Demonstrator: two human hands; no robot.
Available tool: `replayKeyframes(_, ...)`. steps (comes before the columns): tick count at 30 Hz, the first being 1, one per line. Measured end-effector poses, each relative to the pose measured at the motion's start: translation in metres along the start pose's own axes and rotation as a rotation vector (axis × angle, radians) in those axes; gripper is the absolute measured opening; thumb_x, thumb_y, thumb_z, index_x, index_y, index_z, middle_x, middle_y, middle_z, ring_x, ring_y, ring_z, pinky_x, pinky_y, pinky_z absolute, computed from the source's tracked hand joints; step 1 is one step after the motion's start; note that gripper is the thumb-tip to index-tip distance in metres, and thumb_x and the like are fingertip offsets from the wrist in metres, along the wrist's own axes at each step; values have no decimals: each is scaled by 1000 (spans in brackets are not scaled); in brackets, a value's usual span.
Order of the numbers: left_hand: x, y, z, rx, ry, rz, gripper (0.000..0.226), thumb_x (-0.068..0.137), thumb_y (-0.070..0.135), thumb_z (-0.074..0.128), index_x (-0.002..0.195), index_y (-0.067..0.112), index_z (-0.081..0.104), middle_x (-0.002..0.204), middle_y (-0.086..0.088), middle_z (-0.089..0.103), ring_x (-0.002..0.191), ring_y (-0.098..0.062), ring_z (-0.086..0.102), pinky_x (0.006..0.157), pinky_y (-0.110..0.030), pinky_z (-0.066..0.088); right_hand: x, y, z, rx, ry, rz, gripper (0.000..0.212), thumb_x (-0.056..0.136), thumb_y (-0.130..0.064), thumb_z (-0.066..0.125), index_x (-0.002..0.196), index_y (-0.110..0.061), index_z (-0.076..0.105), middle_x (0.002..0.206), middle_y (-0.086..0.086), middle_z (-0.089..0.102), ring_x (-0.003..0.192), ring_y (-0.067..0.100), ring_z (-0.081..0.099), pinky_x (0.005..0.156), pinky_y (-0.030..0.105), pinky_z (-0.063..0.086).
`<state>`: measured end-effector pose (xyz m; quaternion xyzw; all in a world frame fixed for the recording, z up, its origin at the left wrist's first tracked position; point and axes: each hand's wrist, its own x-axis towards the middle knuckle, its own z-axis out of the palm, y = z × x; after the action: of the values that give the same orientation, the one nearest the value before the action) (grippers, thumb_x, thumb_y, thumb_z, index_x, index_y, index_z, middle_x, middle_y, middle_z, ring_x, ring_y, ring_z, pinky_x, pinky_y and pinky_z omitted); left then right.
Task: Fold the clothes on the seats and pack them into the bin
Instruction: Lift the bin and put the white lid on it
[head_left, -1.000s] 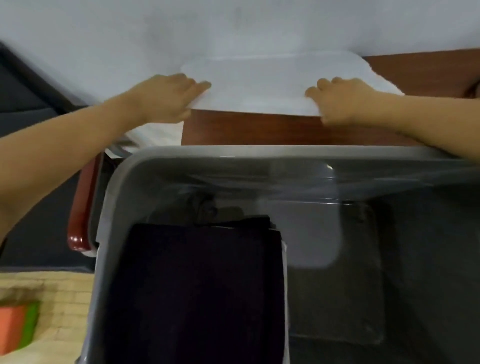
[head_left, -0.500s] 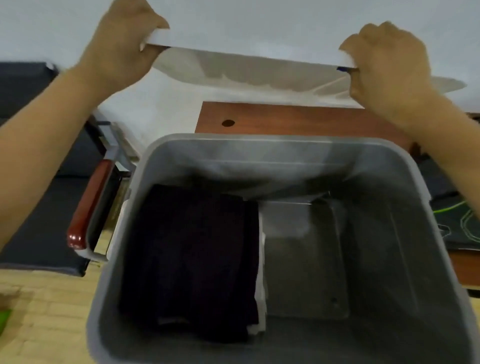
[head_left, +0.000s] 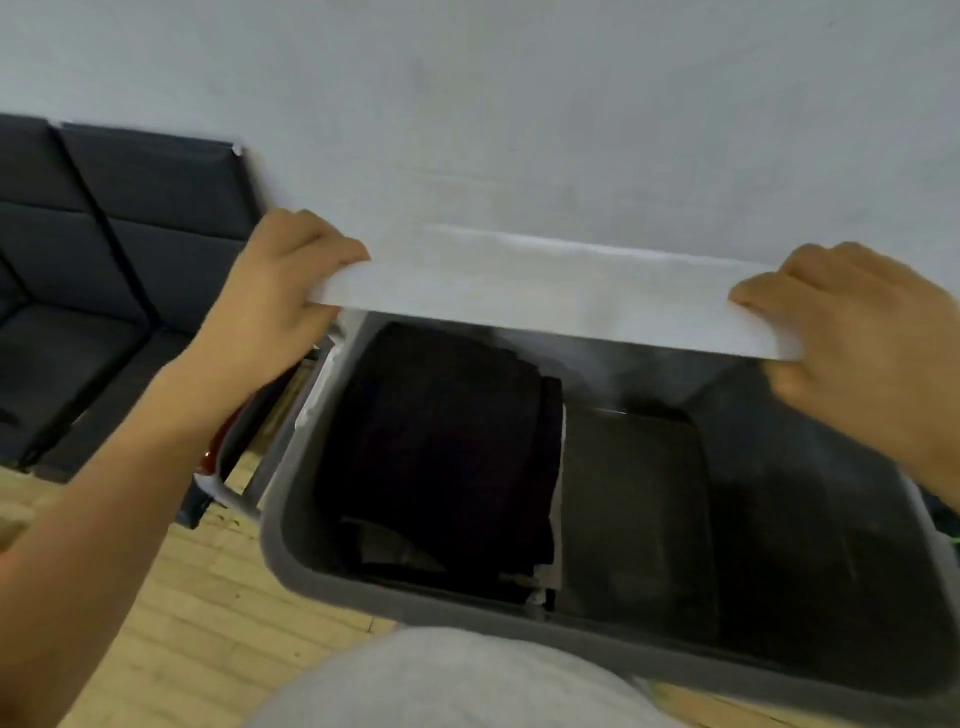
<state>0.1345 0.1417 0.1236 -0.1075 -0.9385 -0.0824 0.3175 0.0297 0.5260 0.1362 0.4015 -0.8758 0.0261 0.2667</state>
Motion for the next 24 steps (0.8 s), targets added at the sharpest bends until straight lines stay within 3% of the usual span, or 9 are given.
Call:
replayKeyframes(3,-39,16,6,-67,6,-129,26,78,12,52,93,-2,68,97,13,52,90,-26,45,83,-17,30,-20,-19,8,29,-109,4,38,54,-1,68,92,0,68,74,17,54,61,36,51,53,41,48)
replayKeyframes(5,-67,22,10,-82,-35,-147,32,80,29,57,98,5,70,99,4,57,96,-25,49,97,-23,31,-32,-31,14,53,-189,-12,53,50,-9,79,102,-4,69,75,14,55,59,34,52,53,39,49)
replayKeyframes(6,-81,24,11,-116,-88,-194,41,79,43,61,110,16,68,109,1,56,108,-25,48,105,-29,29,-37,-35,17,70,-228,-31,60,50,-15,81,108,-6,69,74,12,54,57,32,52,51,37,48)
replayKeyframes(8,-110,41,6,-283,-251,-428,68,65,70,61,129,56,41,137,19,32,137,-15,25,113,-35,20,-48,-46,22,106,-305,-77,70,50,-28,85,117,-12,67,71,7,51,53,27,49,45,32,42)
replayKeyframes(10,-135,68,9,-400,-276,-627,75,64,84,51,130,71,18,147,29,11,143,-2,6,115,-37,17,-55,-57,26,121,-350,-106,75,51,-42,85,119,-16,67,69,2,47,50,21,46,41,28,36)
replayKeyframes(13,-158,96,27,-204,-109,-568,59,90,71,30,144,49,21,155,15,17,146,-18,15,113,-59,21,-59,-67,27,127,-307,-136,65,74,-63,57,120,-18,67,68,0,45,47,19,43,42,25,29)
replayKeyframes(16,-157,96,42,-128,128,-607,57,99,54,27,145,21,29,153,1,26,144,-27,21,112,-62,19,-59,-69,27,156,-289,-139,79,87,-72,16,122,-18,62,69,0,45,47,19,43,42,24,29)
replayKeyframes(21,-160,87,56,-20,265,-428,52,101,46,24,151,31,20,159,11,13,146,-30,14,115,-60,1,-63,-71,20,168,-277,-169,89,87,-75,11,120,-14,66,69,0,46,48,19,45,42,23,30)
replayKeyframes(24,-144,83,58,-24,265,-462,52,101,47,19,149,29,24,157,7,18,147,-28,11,116,-56,-6,-73,-77,19,170,-262,-183,91,86,-76,10,117,-14,69,69,1,49,47,20,47,44,22,26)
